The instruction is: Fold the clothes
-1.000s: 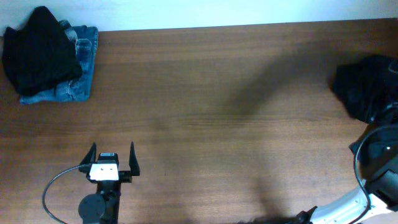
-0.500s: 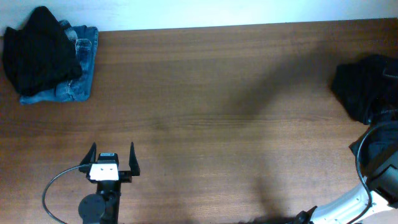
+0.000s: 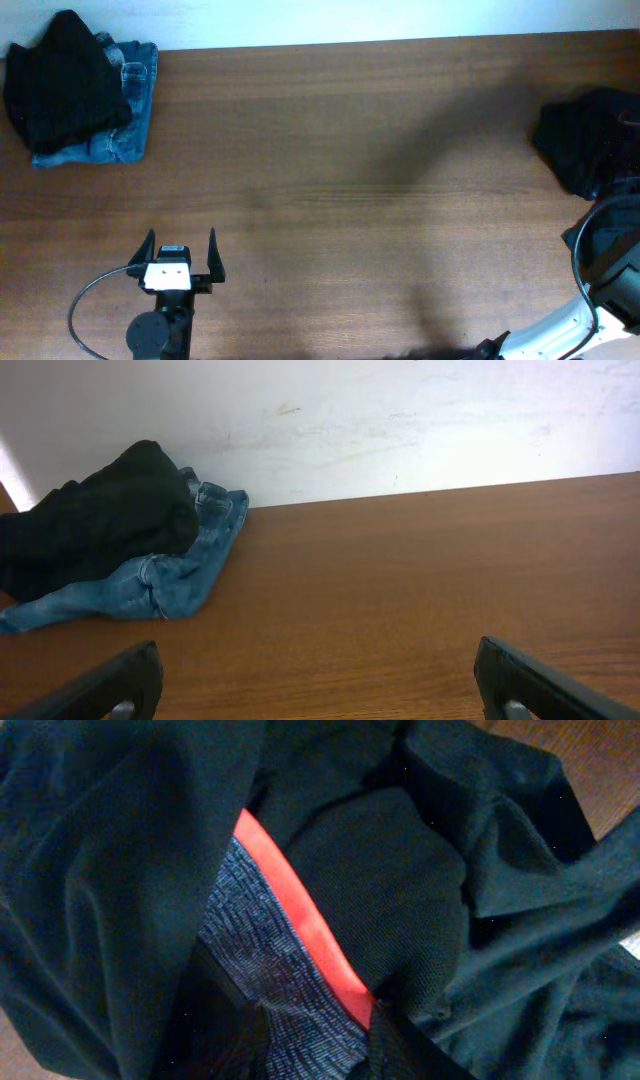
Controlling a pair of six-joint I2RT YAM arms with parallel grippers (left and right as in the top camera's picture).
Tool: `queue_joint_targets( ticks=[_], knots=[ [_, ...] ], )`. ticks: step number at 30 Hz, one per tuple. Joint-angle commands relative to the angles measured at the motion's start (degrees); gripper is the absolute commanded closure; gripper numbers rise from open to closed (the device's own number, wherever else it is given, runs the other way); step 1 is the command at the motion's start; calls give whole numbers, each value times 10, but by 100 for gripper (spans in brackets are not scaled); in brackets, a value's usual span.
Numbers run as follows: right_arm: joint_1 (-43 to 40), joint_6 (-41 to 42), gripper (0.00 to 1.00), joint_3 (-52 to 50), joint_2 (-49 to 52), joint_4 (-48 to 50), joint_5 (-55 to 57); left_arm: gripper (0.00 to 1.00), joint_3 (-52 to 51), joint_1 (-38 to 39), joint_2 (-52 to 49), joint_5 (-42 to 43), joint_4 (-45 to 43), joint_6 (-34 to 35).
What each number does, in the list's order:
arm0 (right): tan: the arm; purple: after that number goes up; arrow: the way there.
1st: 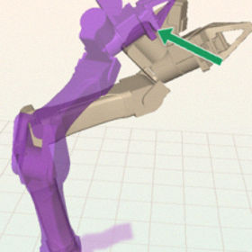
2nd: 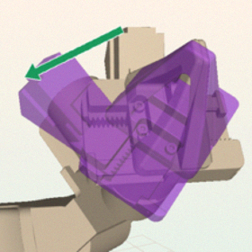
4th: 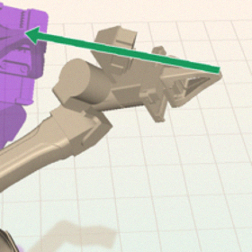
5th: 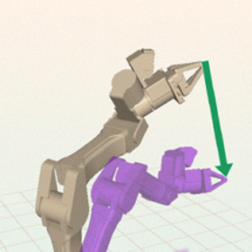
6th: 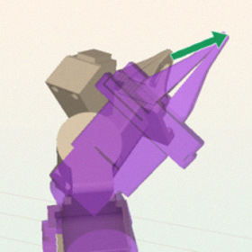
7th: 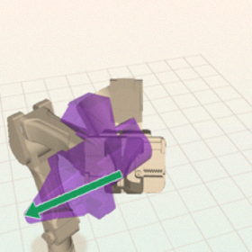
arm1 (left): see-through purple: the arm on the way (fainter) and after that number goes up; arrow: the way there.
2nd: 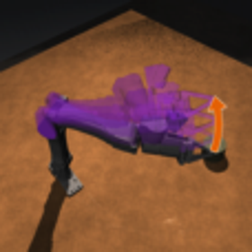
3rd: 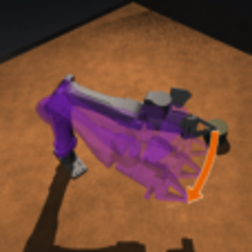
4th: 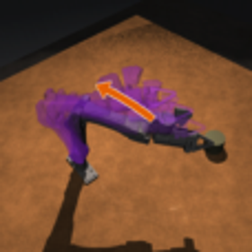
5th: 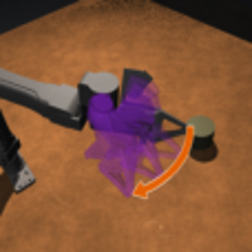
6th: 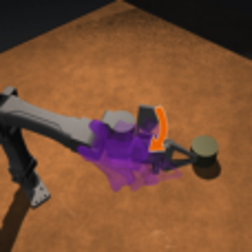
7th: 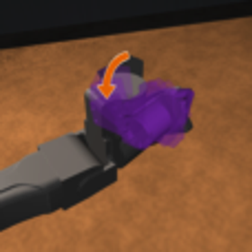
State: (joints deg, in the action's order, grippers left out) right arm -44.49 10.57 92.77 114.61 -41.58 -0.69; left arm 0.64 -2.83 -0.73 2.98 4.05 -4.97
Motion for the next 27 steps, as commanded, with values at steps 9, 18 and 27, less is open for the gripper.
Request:
queue_joint_targets(
  ticks=[9, 18, 27],
  knots=[
    [-1, 9, 63, -7, 54, 7, 5, 1, -1, -3, 4, 6, 3, -7],
    [-1, 9, 96, -1, 49, 12, -26, 1, -1, -3, 4, 6, 3, -7],
    [-2, 9, 96, 31, 4, -12, -50, 1, -1, -3, 4, 6, 3, -7]
  ],
)
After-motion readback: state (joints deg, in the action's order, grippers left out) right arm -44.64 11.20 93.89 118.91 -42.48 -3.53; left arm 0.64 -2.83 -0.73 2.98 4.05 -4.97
